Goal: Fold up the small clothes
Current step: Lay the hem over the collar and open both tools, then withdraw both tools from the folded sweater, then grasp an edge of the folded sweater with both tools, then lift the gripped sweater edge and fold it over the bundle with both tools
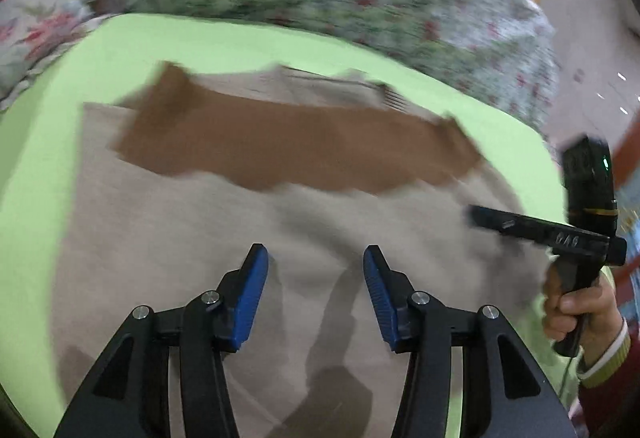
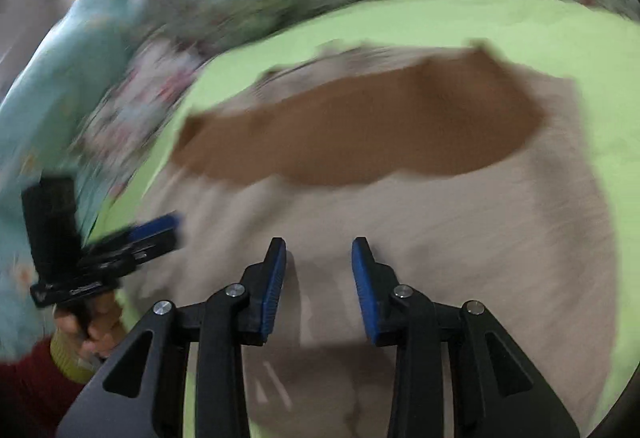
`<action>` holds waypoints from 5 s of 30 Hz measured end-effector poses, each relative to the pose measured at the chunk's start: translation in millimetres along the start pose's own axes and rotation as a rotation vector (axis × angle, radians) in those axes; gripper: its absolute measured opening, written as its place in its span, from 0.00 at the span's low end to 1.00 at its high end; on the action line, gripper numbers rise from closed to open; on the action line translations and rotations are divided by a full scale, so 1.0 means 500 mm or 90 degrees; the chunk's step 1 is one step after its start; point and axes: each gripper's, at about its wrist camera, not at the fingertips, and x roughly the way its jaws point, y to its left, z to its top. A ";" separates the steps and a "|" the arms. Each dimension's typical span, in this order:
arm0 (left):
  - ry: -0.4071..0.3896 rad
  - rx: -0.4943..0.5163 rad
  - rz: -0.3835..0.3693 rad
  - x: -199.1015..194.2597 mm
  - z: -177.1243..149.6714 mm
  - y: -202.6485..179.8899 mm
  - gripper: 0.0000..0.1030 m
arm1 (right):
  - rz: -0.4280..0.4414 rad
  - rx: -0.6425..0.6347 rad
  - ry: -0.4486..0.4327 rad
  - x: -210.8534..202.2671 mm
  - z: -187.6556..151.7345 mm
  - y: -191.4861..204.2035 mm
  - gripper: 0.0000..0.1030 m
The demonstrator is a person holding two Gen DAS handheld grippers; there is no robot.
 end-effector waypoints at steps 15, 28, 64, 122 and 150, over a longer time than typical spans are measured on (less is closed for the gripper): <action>-0.077 -0.190 0.021 -0.157 -0.074 0.150 0.51 | -0.077 0.144 -0.121 -0.170 -0.072 -0.085 0.40; -0.023 -0.227 -0.033 -0.254 -0.316 0.018 0.57 | 0.030 0.143 -0.093 -0.232 -0.301 0.089 0.44; -0.113 -0.356 0.046 -0.124 -0.179 0.145 0.18 | 0.060 0.119 -0.080 -0.213 -0.153 0.058 0.51; 0.053 0.092 -0.172 0.134 -0.068 -0.498 0.11 | -0.059 0.003 0.004 -0.083 0.082 -0.140 0.20; 0.060 -0.118 -0.147 0.053 -0.017 -0.174 0.85 | 0.032 0.123 -0.005 -0.142 -0.012 -0.199 0.73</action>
